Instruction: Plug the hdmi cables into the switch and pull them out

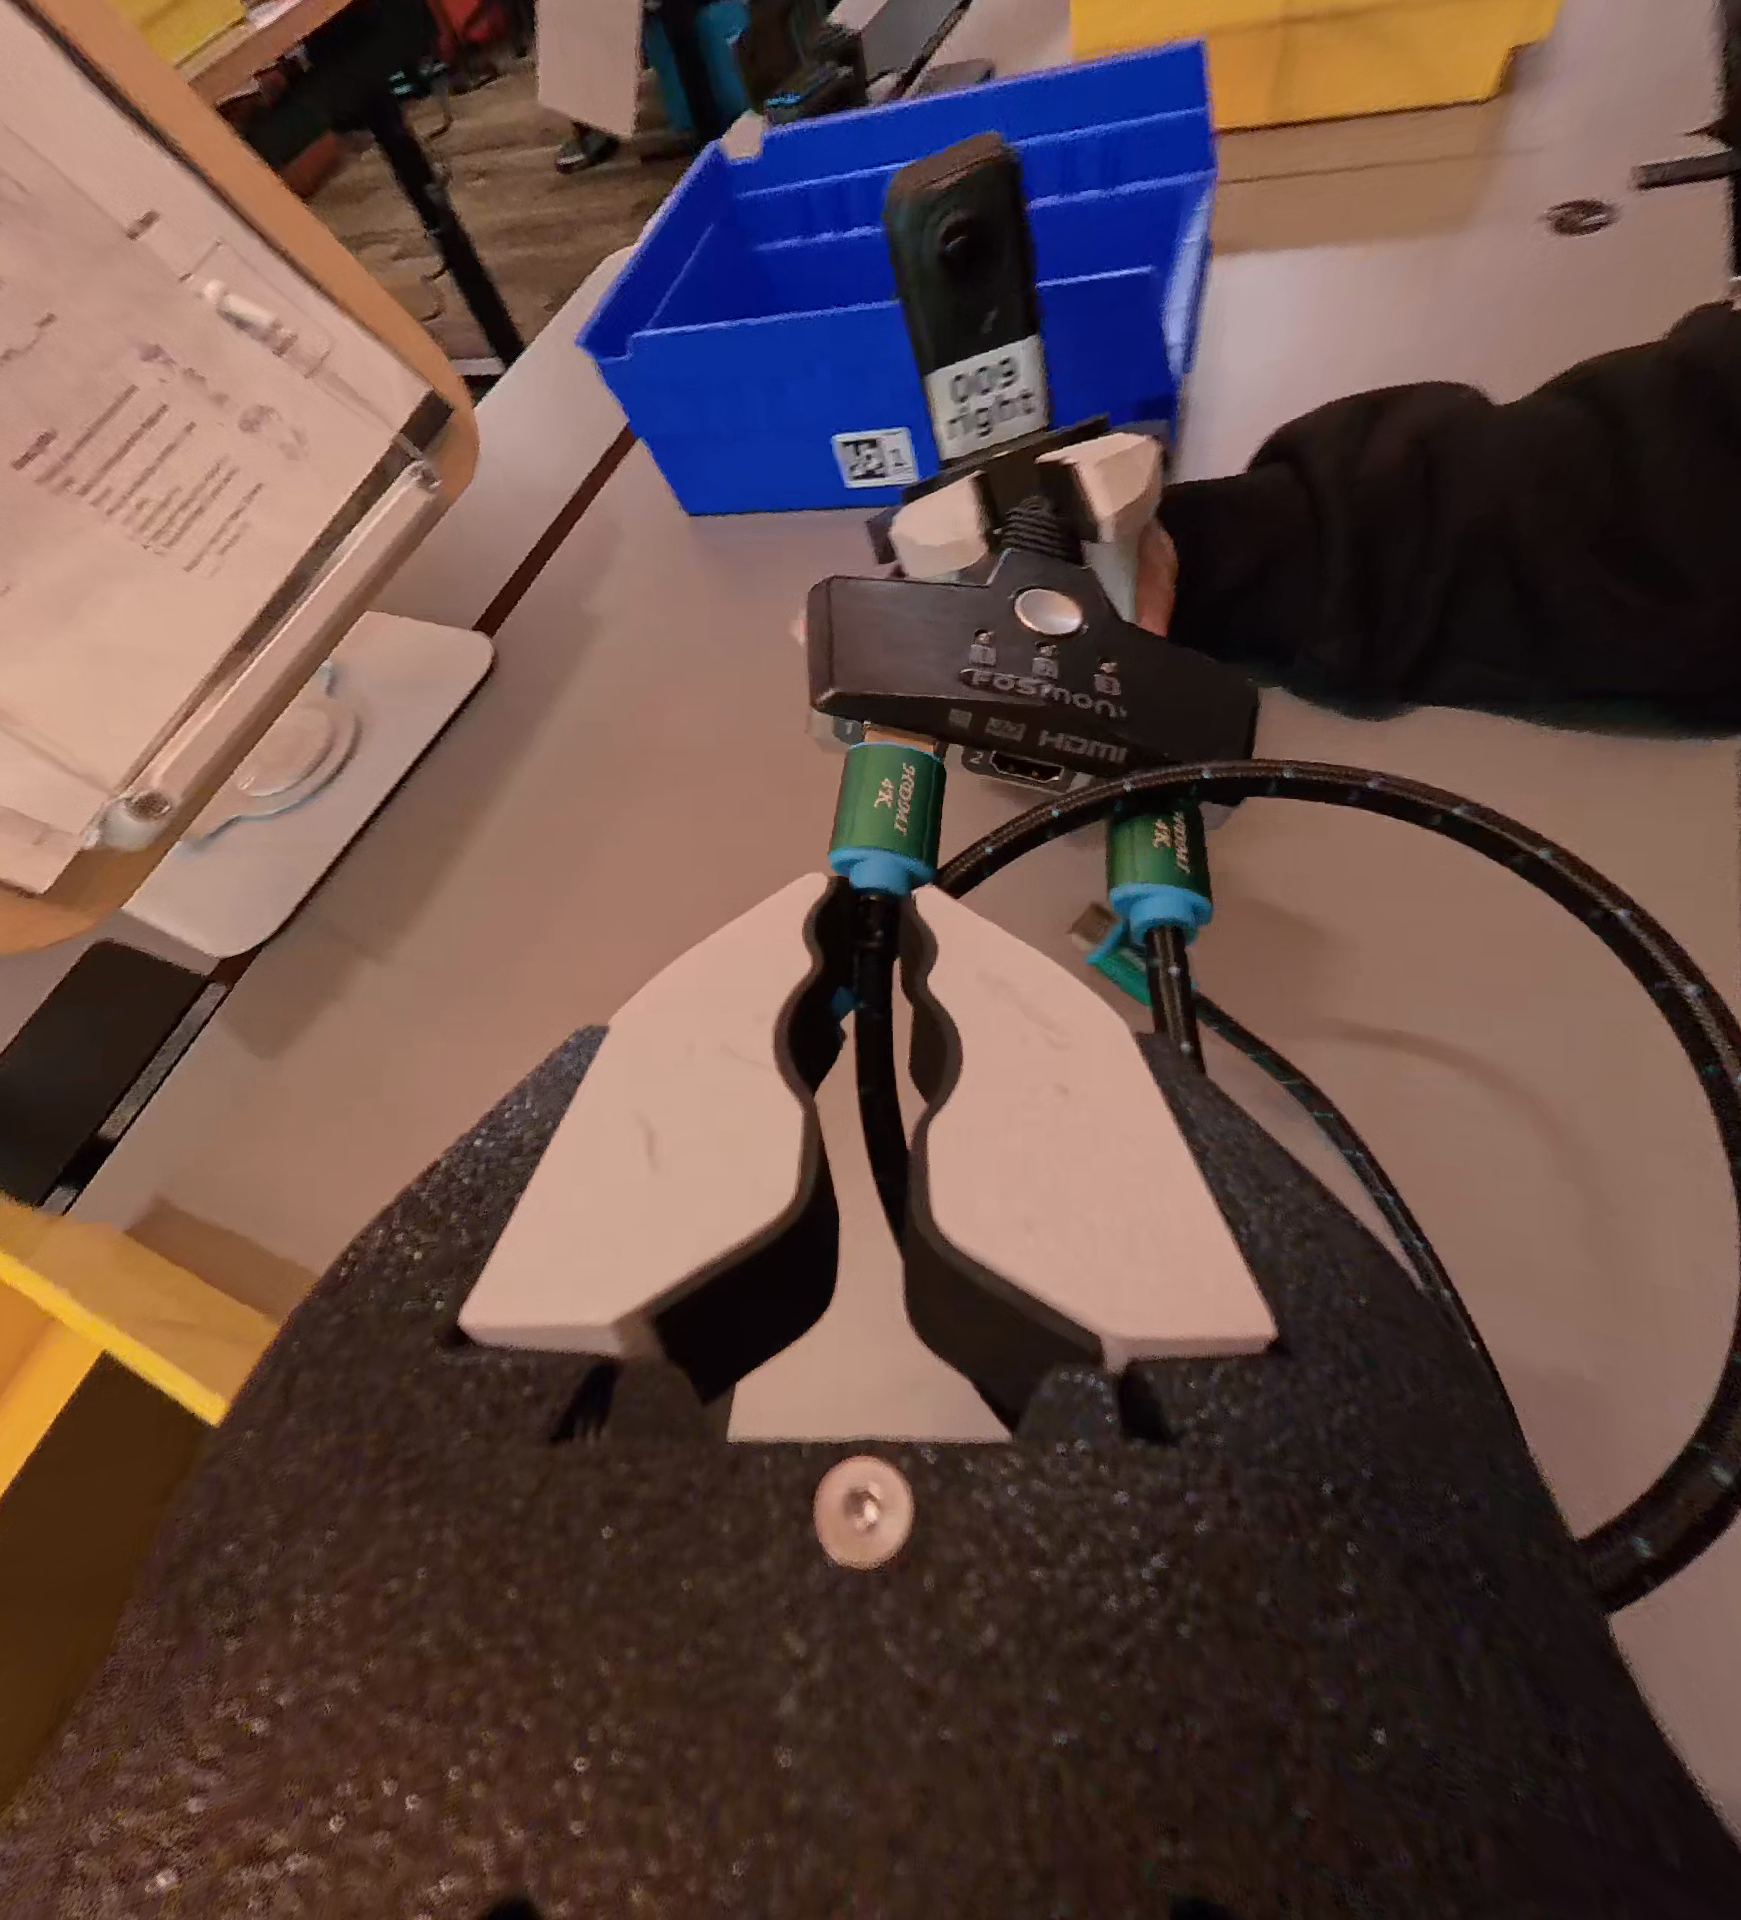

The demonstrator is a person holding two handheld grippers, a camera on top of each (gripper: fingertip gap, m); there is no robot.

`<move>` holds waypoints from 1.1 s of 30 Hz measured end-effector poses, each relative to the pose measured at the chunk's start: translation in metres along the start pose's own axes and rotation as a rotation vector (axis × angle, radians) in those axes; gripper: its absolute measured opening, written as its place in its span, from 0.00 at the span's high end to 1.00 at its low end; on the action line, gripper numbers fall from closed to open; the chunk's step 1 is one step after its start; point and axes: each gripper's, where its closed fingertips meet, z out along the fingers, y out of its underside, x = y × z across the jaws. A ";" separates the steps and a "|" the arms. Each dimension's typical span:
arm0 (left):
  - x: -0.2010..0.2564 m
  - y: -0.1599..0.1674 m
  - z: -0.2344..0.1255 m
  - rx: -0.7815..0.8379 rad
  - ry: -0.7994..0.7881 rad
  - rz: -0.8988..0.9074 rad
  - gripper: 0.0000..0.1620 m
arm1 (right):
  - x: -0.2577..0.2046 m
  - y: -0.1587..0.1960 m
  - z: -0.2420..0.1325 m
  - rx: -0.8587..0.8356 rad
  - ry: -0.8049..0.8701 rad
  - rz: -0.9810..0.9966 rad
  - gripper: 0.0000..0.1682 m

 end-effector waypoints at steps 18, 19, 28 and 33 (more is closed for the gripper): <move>0.005 -0.002 -0.004 -0.033 0.078 0.042 0.95 | -0.003 0.003 0.003 -0.002 -0.028 0.024 0.86; 0.002 -0.004 -0.003 -0.033 0.057 0.050 0.95 | -0.002 0.001 0.002 0.014 -0.028 0.024 0.86; 0.001 -0.019 0.001 0.075 0.009 -0.034 0.95 | -0.002 -0.009 -0.002 0.073 -0.032 0.012 0.86; 0.002 -0.018 0.002 0.049 -0.013 -0.019 0.95 | -0.002 -0.009 -0.004 0.073 -0.033 0.010 0.86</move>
